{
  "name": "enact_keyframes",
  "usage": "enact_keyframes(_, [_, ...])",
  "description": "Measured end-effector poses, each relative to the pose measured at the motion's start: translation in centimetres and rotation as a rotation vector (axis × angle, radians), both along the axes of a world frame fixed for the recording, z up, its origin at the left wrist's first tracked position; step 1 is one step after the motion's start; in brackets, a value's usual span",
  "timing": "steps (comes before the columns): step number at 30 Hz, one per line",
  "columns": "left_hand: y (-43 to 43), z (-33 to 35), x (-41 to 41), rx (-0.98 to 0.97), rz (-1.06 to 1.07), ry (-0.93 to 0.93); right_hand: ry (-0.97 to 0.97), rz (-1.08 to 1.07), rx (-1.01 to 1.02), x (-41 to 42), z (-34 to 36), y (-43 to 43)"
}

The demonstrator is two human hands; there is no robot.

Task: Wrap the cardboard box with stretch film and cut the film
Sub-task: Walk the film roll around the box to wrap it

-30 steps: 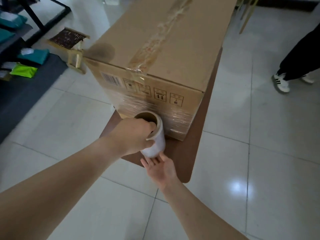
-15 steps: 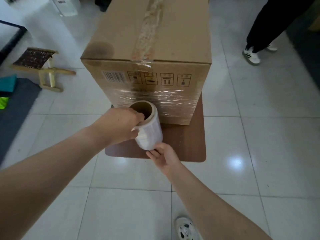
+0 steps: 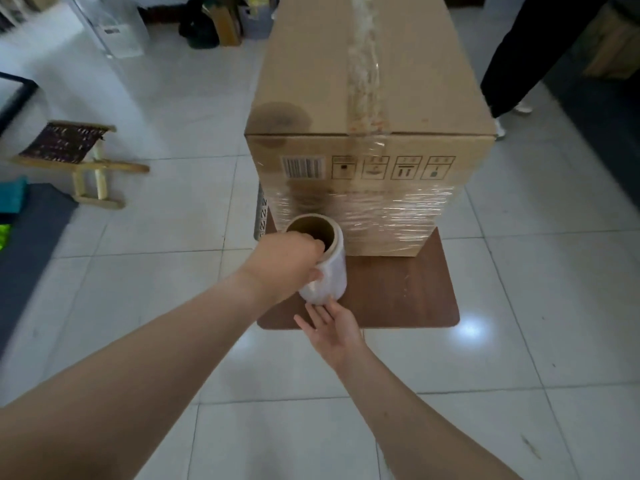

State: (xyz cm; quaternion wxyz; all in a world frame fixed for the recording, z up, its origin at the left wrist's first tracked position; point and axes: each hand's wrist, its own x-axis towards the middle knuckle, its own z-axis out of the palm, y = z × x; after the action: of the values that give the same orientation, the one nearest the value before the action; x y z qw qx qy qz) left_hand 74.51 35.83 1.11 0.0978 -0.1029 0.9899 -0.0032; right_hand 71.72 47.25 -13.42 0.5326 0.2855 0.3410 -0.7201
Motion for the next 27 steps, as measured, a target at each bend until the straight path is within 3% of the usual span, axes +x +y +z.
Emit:
enact_keyframes(6, [-3.2, 0.2, 1.6, -0.050, -0.173, -0.001, 0.048, -0.030, 0.027, 2.5, -0.1, -1.4])
enact_keyframes(12, [-5.9, 0.9, 2.7, -0.061, -0.323, -0.010, 0.249, -0.052, 0.147, 2.1, -0.7, -2.0])
enact_keyframes(20, [-6.8, 0.5, 2.9, -0.055, -0.355, -0.012, 0.086, -0.114, 0.072, 1.4, -0.7, -4.1])
enact_keyframes(24, [-6.4, 0.5, 3.6, 0.068, -0.192, -0.032, 0.042, -0.068, 0.064, 3.6, -0.6, -5.8])
enact_keyframes(27, [-6.5, -0.1, 3.5, 0.013, -0.166, -0.102, 0.007, -0.074, 0.061, 4.5, 0.0, -7.2])
